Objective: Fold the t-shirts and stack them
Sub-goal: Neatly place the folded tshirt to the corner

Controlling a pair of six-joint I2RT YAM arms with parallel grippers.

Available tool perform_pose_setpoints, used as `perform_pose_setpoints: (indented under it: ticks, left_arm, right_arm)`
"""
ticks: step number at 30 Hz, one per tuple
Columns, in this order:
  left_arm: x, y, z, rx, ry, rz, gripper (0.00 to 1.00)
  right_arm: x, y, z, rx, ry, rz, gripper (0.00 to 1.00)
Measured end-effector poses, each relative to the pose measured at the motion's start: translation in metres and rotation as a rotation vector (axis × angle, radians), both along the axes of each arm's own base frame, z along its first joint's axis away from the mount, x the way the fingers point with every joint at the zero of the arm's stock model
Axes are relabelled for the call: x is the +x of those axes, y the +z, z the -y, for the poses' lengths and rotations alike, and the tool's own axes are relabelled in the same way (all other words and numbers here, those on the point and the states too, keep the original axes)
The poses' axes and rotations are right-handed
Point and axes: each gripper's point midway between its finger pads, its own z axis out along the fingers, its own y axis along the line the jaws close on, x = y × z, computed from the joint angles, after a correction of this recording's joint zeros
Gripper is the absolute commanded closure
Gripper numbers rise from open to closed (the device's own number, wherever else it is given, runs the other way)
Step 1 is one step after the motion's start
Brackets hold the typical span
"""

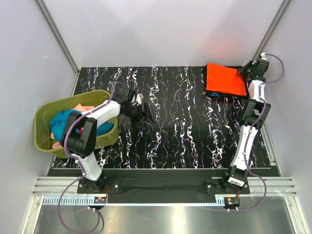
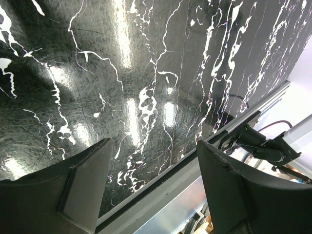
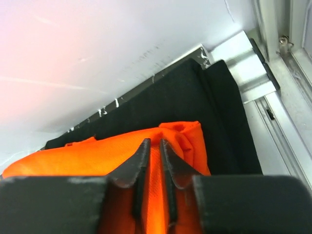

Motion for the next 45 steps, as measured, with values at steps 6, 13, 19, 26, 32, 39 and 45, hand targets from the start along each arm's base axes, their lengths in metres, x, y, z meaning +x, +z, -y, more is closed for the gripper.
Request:
perform_pose_setpoints:
  ticks: [6,13,19,26,32,39,45]
  left_arm:
    - [0.001,0.001,0.001,-0.006,0.014,-0.004,0.25]
    - [0.002,0.016,0.002,-0.024,0.025,0.025,0.25]
    - [0.004,0.032,0.003,-0.045,0.030,0.070,0.25]
    - [0.000,0.031,0.002,-0.046,0.034,0.065,0.25]
    - [-0.003,0.029,0.001,-0.044,0.040,0.052,0.25]
    - [-0.007,0.035,-0.001,-0.043,0.040,0.051,0.25]
    - [-0.006,0.045,-0.001,-0.047,0.038,0.065,0.24]
  right_arm:
    - [-0.005,0.009,-0.007,0.020,0.026,-0.016,0.68]
    - [-0.038,0.041,-0.013,0.052,0.029,-0.073,0.68]
    - [-0.069,0.069,-0.015,0.065,0.027,-0.087,0.88]
    - [-0.107,0.020,-0.010,0.114,0.008,-0.195,0.98]
    - [-0.138,-0.025,0.002,0.142,-0.036,-0.299,0.99]
    - [-0.135,-0.008,0.005,0.114,-0.024,-0.308,0.92]
    - [-0.123,0.020,-0.011,0.110,0.019,-0.270,0.83]
